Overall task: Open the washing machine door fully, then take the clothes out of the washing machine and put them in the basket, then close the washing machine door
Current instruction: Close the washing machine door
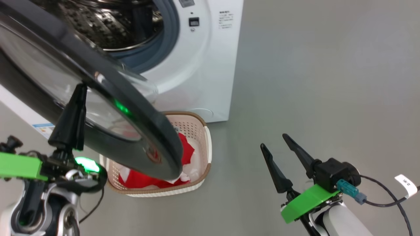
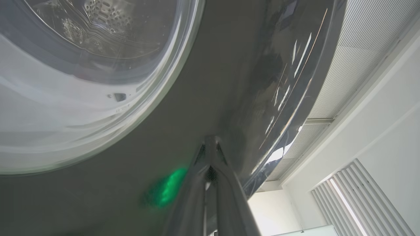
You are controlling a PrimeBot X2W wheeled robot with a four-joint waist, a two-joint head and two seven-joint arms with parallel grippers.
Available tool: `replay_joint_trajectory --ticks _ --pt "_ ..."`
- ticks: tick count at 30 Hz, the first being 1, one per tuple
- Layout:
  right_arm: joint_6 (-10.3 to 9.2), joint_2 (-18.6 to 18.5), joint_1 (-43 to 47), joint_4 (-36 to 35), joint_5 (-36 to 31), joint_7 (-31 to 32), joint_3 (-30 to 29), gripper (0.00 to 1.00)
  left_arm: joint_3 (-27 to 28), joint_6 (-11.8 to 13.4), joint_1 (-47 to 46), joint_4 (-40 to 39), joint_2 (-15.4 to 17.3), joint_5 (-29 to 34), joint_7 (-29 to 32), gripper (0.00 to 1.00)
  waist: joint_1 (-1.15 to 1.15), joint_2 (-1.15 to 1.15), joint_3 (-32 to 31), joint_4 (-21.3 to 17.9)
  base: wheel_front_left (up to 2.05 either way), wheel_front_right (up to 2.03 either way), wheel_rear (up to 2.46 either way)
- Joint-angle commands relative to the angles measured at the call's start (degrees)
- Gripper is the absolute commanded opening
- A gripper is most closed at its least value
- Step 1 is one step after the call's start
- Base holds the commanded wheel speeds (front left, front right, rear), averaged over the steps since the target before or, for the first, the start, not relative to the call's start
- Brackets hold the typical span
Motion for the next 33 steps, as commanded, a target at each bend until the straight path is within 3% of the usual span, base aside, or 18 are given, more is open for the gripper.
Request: replay_joint_trajectory --ticks 1,16,33 --pt "0.36 0.18 -2.23 -1.55 -0.71 -0.37 0.77 1.00 0.83 -0.81 -2.67 -1.06 0.66 -0.61 0.00 0.00 0.00 0.00 1.25 -1.25 0.00 0.00 0.00" --pt "0.36 0.18 -3.98 -2.50 -0.50 -0.37 0.76 1.00 1.00 -3.47 -11.02 3.65 0.80 0.61 -1.79 0.00 0.00 0.00 5.26 -5.43 0.00 0.00 0.00" --pt "0.36 0.18 -4.99 -3.78 0.97 -0.37 1.15 1.00 2.01 -6.32 -22.91 12.28 3.96 3.73 -3.20 0.00 0.00 0.00 9.25 -9.26 0.00 0.00 0.00"
